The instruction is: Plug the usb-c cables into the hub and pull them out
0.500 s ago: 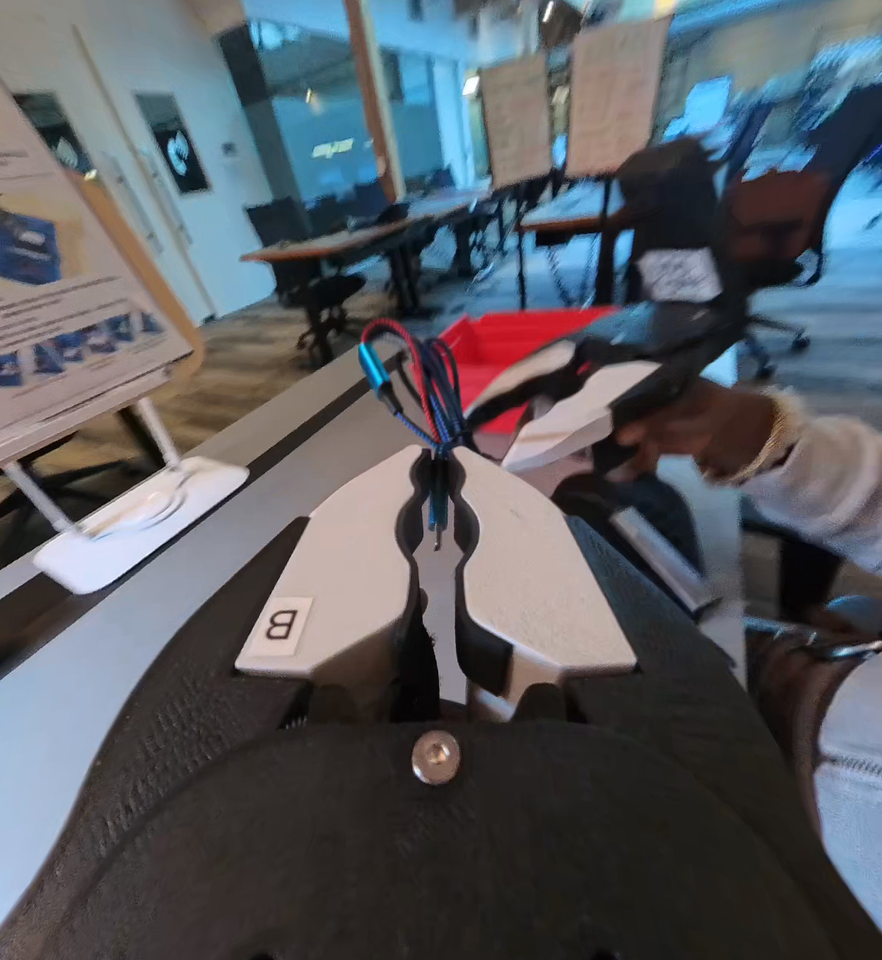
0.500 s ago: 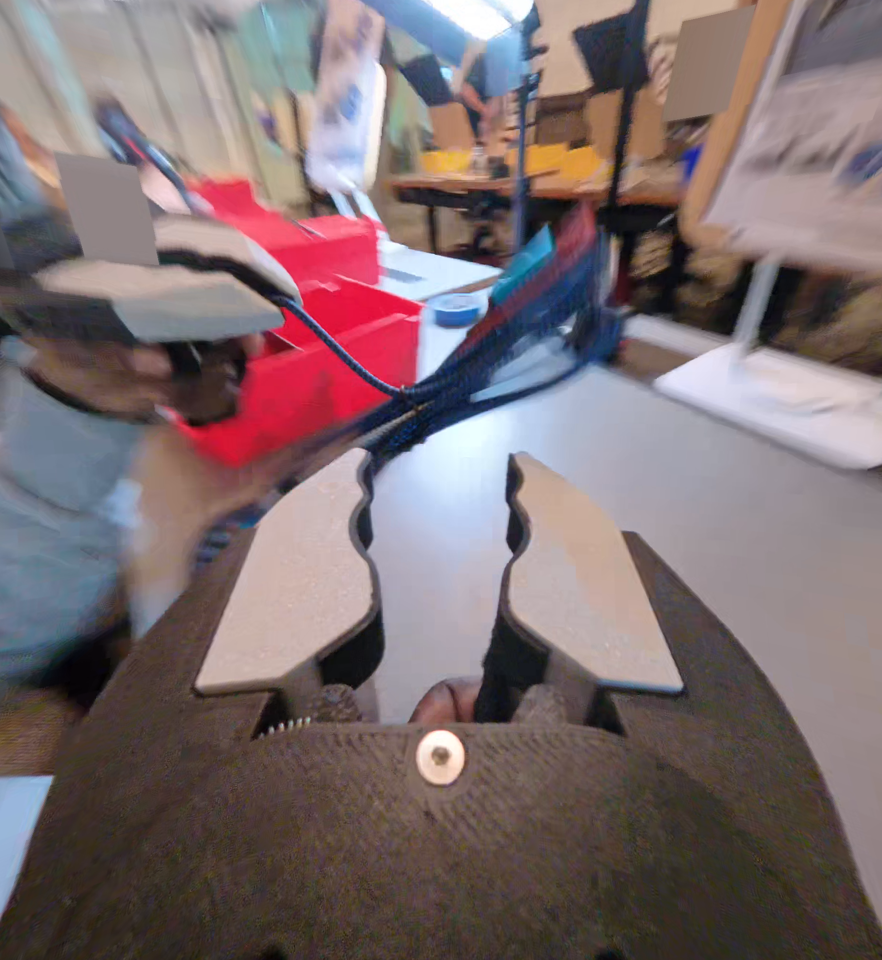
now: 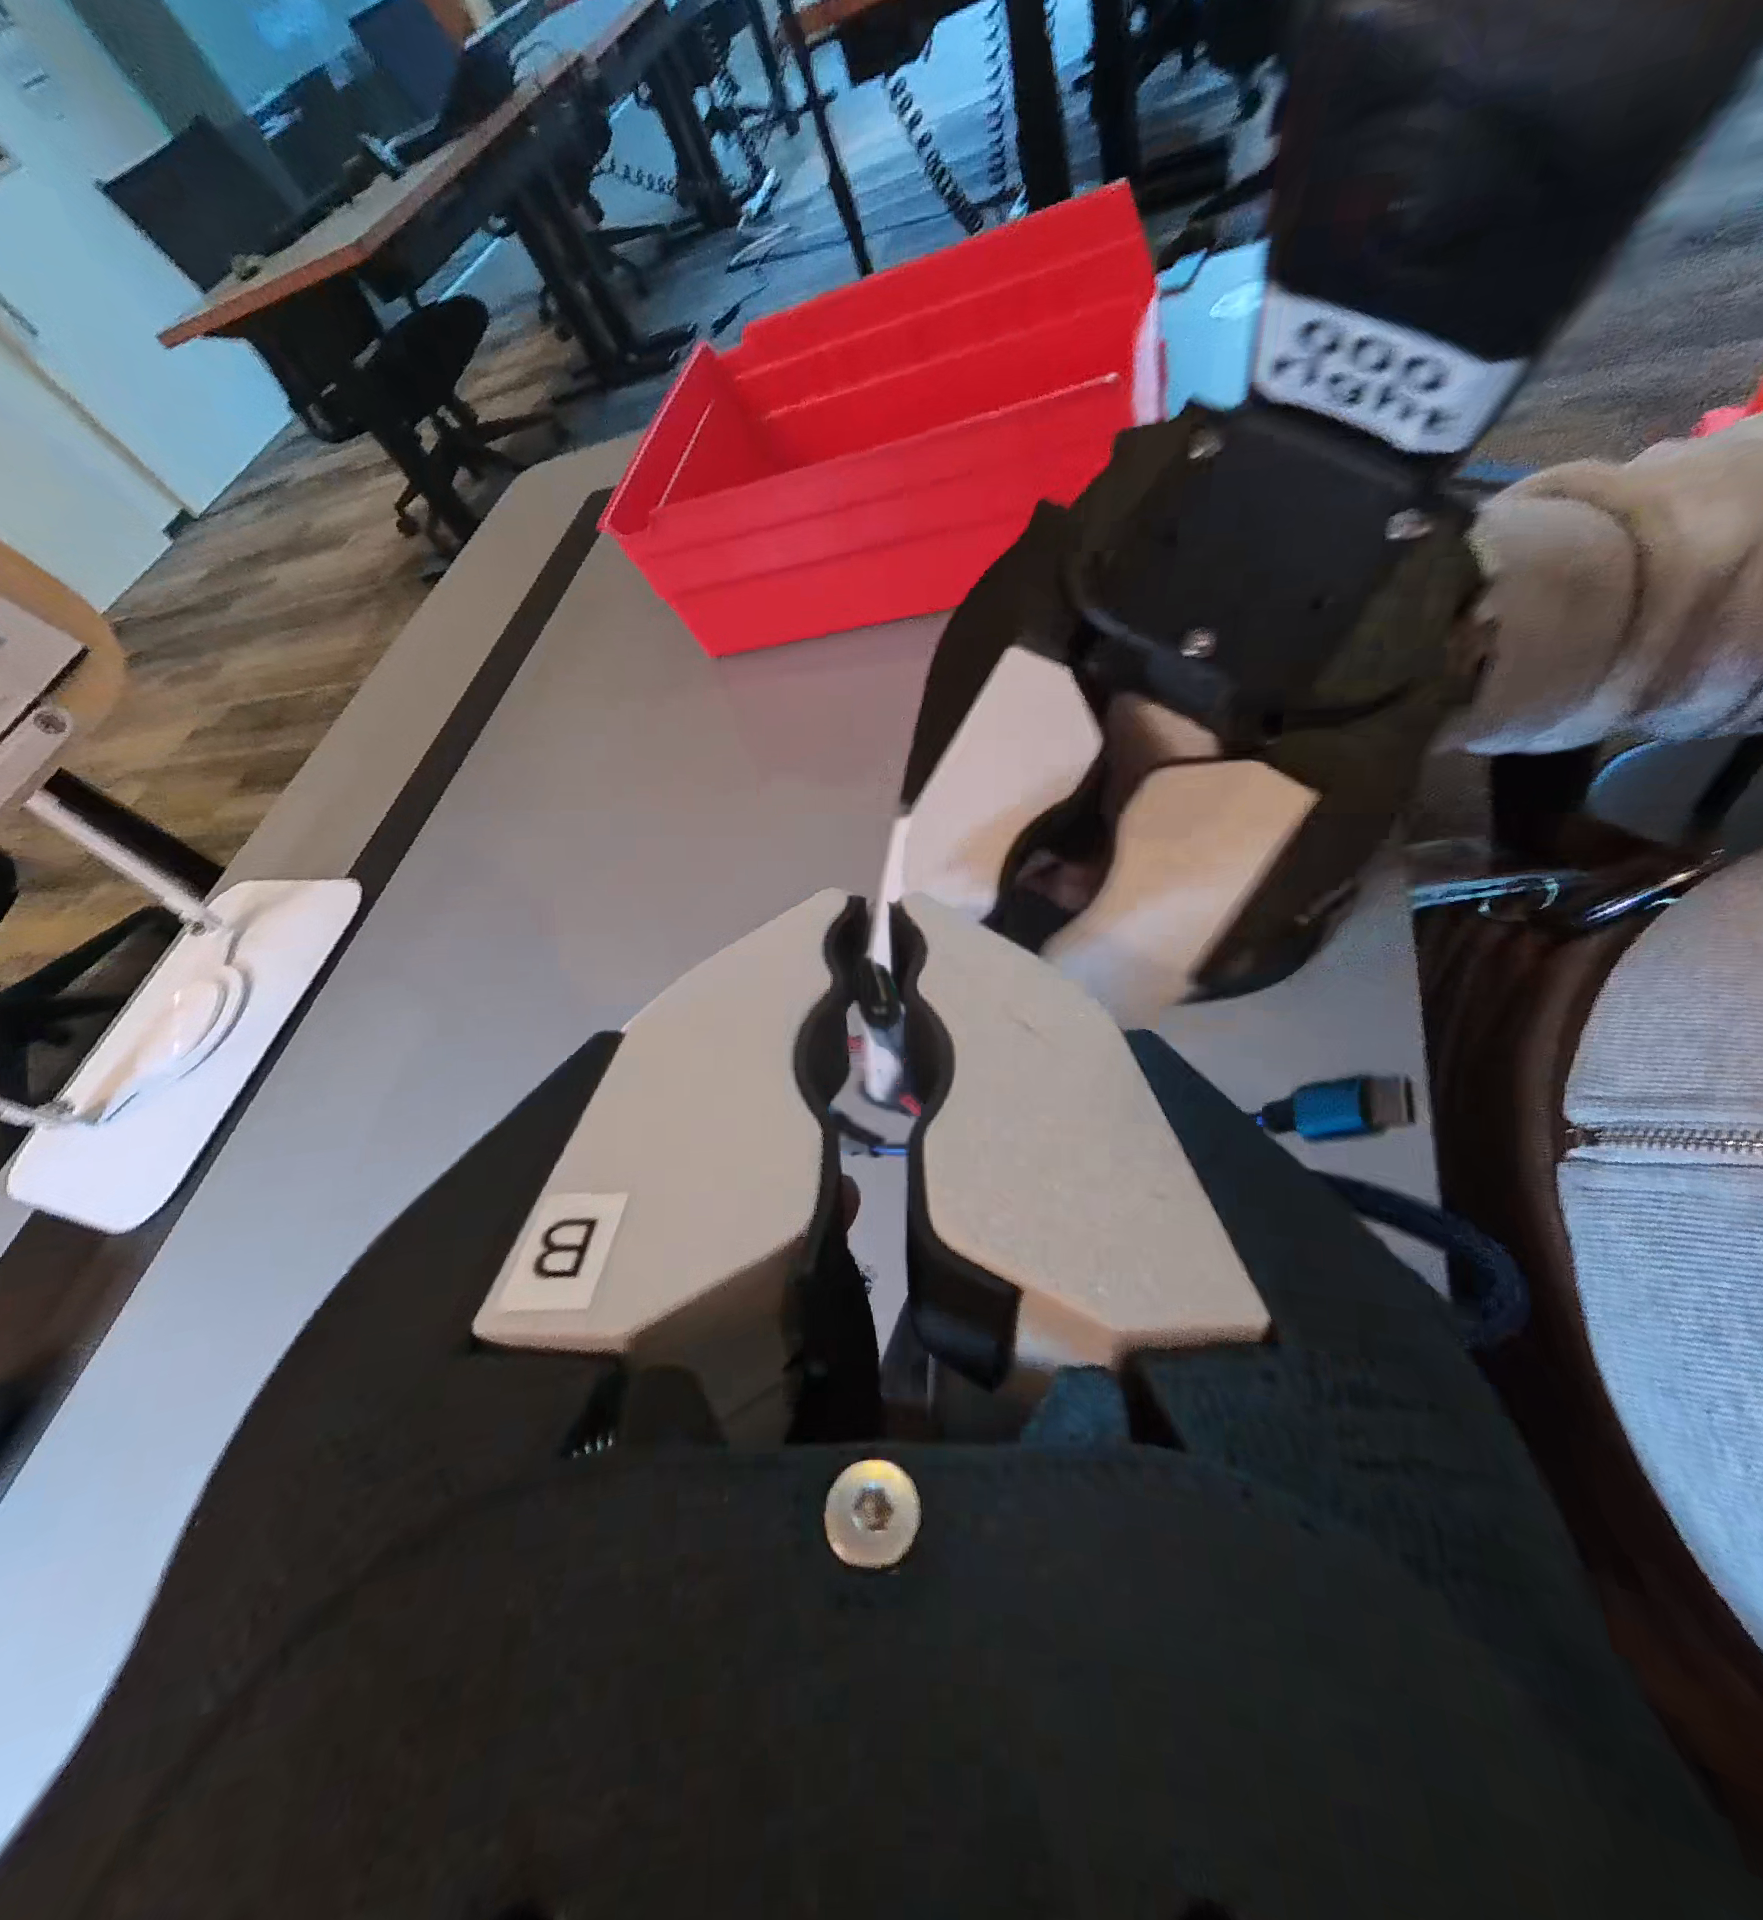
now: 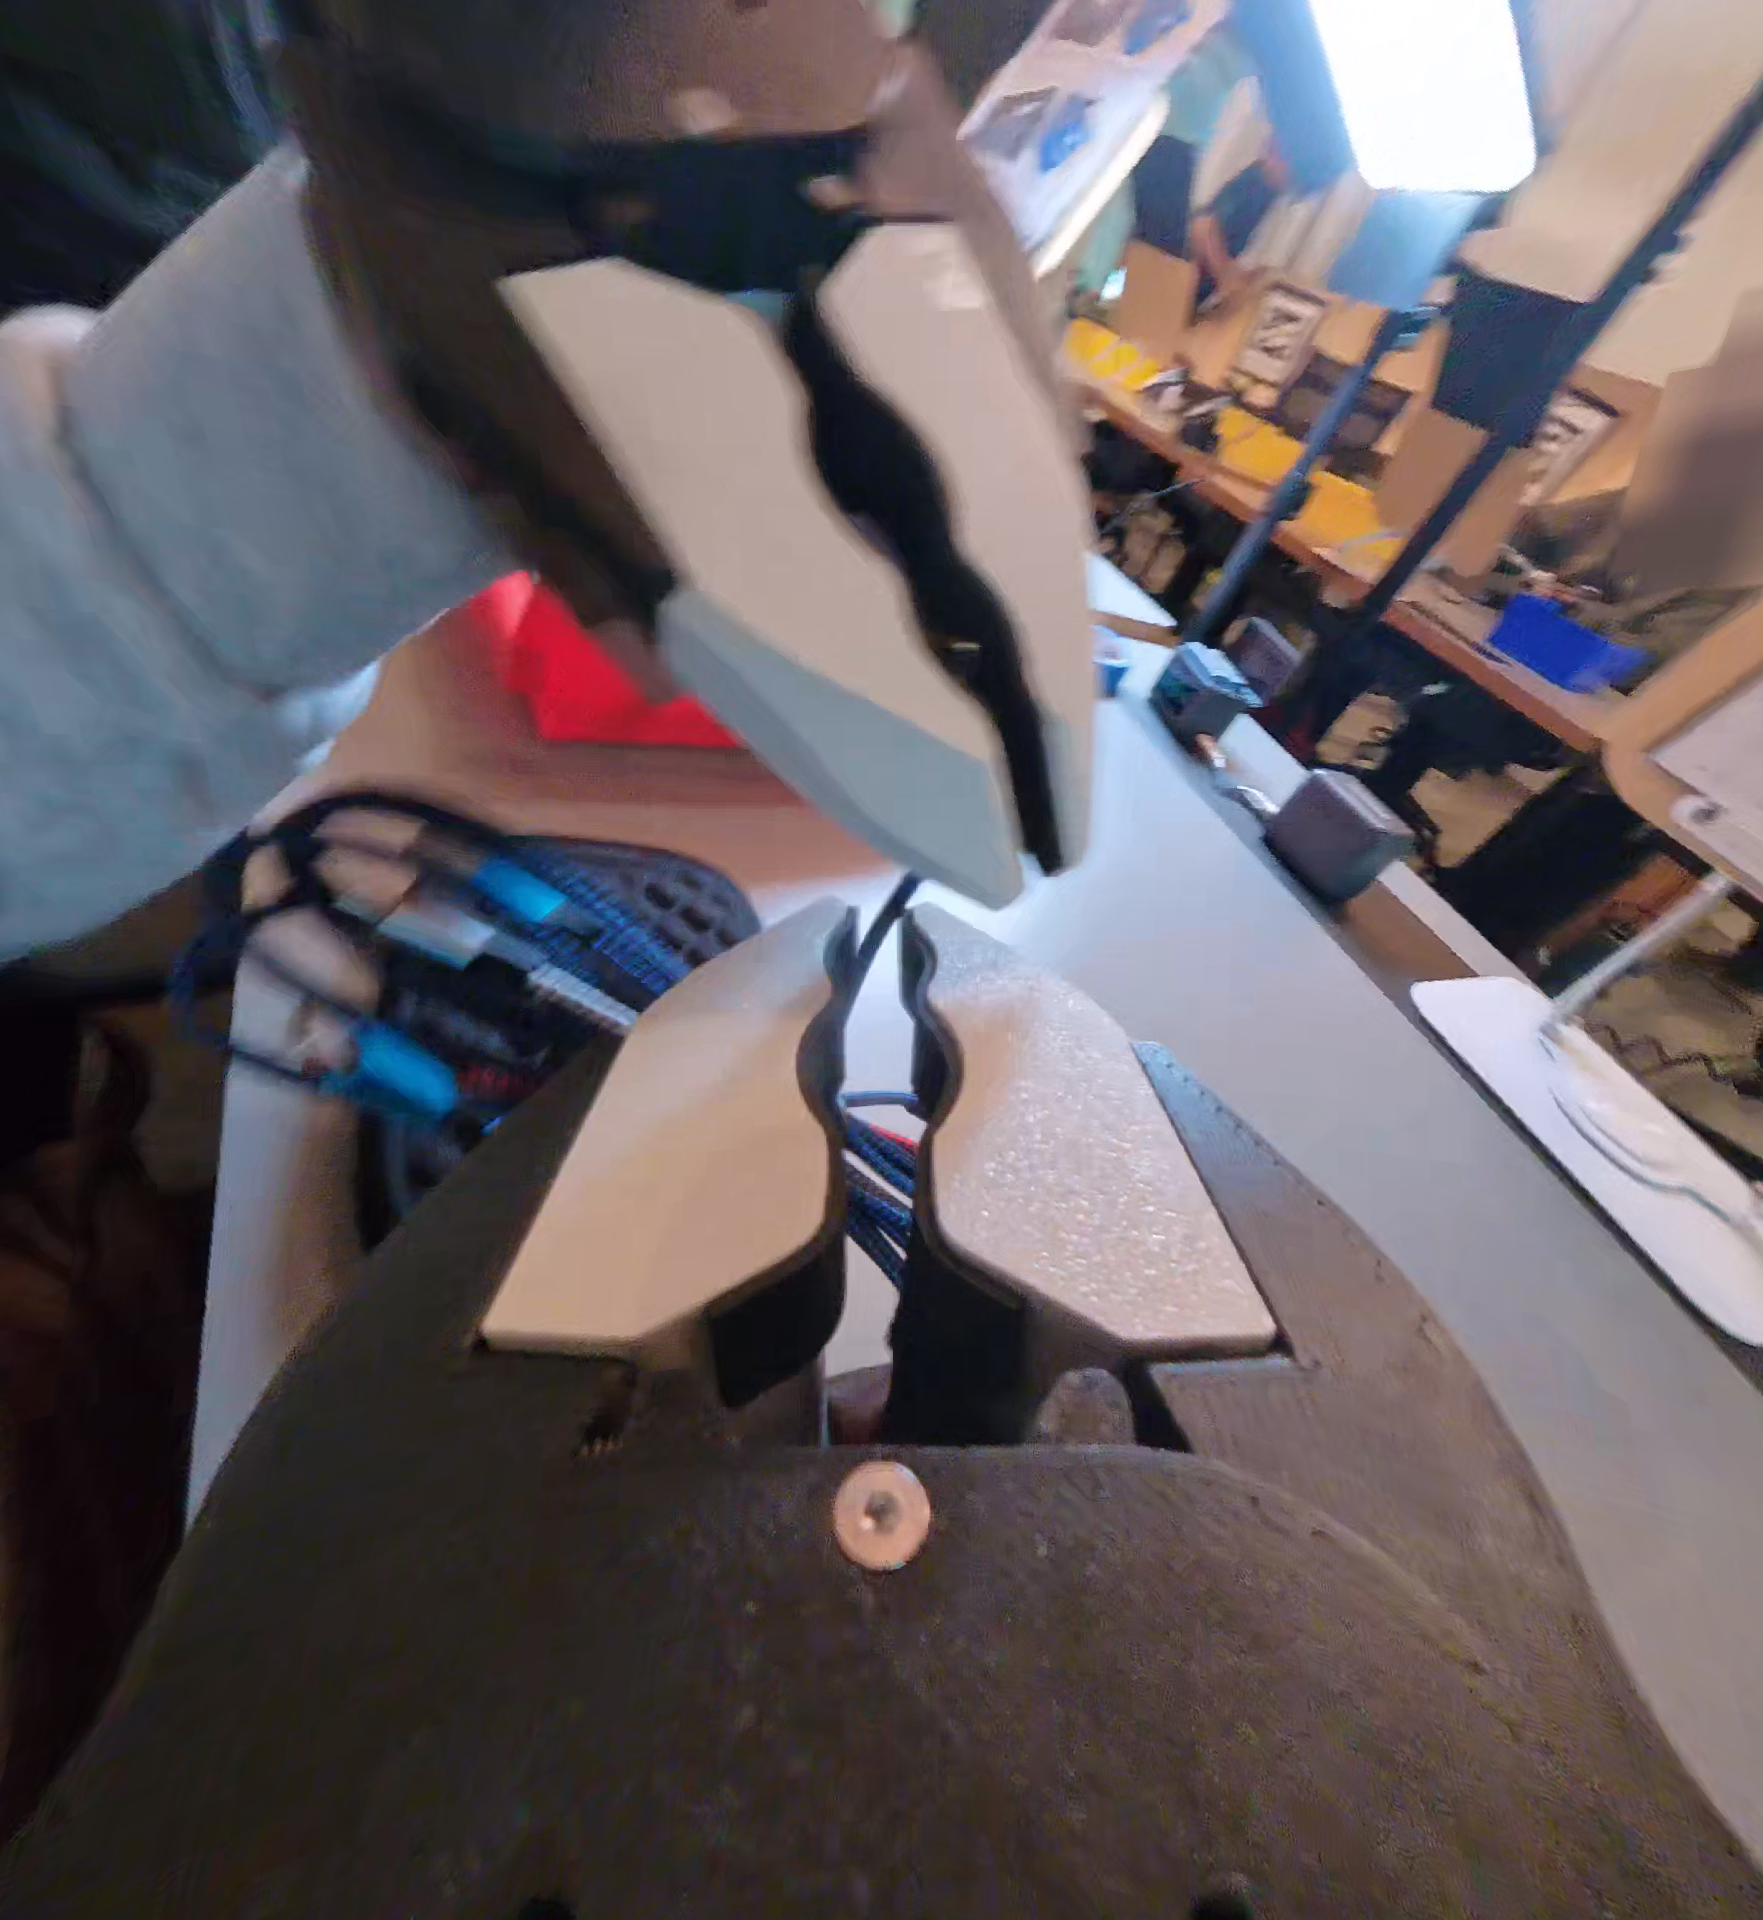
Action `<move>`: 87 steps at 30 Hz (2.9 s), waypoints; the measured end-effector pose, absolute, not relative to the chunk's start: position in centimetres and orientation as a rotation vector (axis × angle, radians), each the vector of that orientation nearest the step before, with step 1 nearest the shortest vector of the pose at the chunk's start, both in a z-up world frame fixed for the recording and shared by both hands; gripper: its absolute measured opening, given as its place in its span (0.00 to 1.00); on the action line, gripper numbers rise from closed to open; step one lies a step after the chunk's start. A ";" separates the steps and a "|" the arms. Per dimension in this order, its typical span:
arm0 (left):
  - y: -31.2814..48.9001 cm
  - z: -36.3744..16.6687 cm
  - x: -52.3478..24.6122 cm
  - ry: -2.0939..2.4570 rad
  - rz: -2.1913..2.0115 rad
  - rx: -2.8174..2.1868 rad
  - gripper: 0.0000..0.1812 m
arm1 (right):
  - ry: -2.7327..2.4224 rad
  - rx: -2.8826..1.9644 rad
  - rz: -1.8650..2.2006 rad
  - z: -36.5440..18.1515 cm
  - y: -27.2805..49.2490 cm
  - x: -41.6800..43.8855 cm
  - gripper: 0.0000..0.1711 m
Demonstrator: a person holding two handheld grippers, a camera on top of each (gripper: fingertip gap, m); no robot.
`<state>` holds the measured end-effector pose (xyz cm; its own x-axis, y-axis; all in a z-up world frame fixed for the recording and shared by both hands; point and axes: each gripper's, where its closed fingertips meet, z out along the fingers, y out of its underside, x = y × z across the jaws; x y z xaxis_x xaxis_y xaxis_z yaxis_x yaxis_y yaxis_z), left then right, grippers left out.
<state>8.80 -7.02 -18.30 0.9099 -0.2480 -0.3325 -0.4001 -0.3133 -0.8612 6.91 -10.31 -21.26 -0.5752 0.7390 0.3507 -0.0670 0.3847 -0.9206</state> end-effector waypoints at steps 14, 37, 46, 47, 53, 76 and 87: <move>-5.7 -12.5 11.2 0.422 -0.006 -1.408 0.09 | -1.572 -0.675 1.895 -14.2 -8.0 9.6 0.01; -3.7 -13.2 8.6 0.787 1.445 -1.292 0.03 | -1.496 -0.479 1.105 -12.7 -5.0 9.9 0.14; -3.9 -13.9 9.7 0.865 1.312 -1.318 0.04 | -1.591 -0.402 1.060 -13.4 -5.3 10.6 0.06; -3.8 -13.9 9.8 0.855 1.291 -1.314 0.04 | -1.592 -0.407 1.076 -13.3 -5.3 10.7 0.06; -3.8 -13.6 9.5 0.731 1.107 -1.384 0.12 | -1.587 -0.490 1.248 -13.1 -4.8 10.6 0.06; -1.9 -14.3 10.6 0.484 0.297 -1.655 0.11 | -1.606 -0.583 1.469 -11.8 -5.6 10.0 0.06; -1.3 -14.7 10.4 0.352 0.316 -1.613 0.07 | -1.588 -0.577 1.459 -11.4 -5.6 10.3 0.06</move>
